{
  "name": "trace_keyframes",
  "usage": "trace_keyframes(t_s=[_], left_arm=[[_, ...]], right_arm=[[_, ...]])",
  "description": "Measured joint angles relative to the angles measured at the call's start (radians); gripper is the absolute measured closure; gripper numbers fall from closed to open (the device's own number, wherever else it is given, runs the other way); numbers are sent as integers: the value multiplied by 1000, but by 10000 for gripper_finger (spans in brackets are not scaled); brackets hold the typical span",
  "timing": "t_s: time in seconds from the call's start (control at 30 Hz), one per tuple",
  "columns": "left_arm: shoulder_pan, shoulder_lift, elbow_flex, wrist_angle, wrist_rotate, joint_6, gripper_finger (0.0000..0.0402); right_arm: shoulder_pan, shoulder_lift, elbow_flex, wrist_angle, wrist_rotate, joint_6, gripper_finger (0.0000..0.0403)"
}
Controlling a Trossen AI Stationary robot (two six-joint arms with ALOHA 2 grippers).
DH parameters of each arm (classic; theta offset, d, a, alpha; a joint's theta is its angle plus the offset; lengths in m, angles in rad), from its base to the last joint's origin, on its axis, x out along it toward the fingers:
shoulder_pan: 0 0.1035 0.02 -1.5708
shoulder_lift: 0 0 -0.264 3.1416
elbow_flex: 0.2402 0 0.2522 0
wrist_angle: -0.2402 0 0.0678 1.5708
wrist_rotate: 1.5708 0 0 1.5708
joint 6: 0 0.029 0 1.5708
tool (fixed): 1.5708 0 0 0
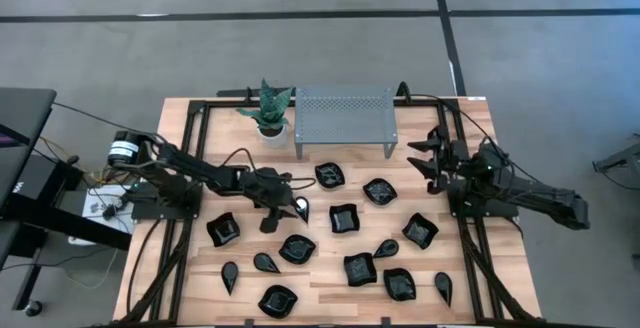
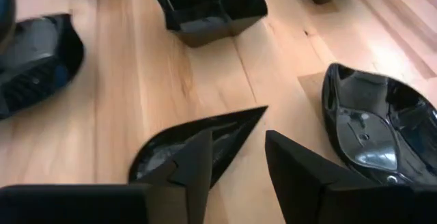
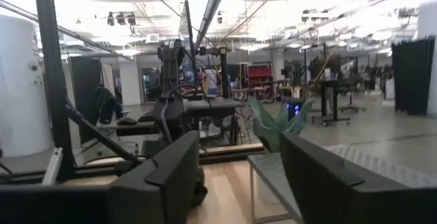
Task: Pick & Place Mini shaped plates
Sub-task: Put the drop-shaped plate on the shelf
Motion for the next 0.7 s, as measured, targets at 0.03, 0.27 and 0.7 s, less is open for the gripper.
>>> trace_keyframes(t_s=[0.03, 0.27, 0.7], left_arm=[[-1, 10, 0, 0, 0, -1, 249], [-23, 79, 0, 17, -84, 15, 241], [-29, 94, 0, 58, -152, 65, 344]], right_arm=[[0, 15, 3, 0, 0, 13, 189], [0, 133, 11, 38, -2, 40, 180], [0, 191, 13, 118, -2, 40, 205]])
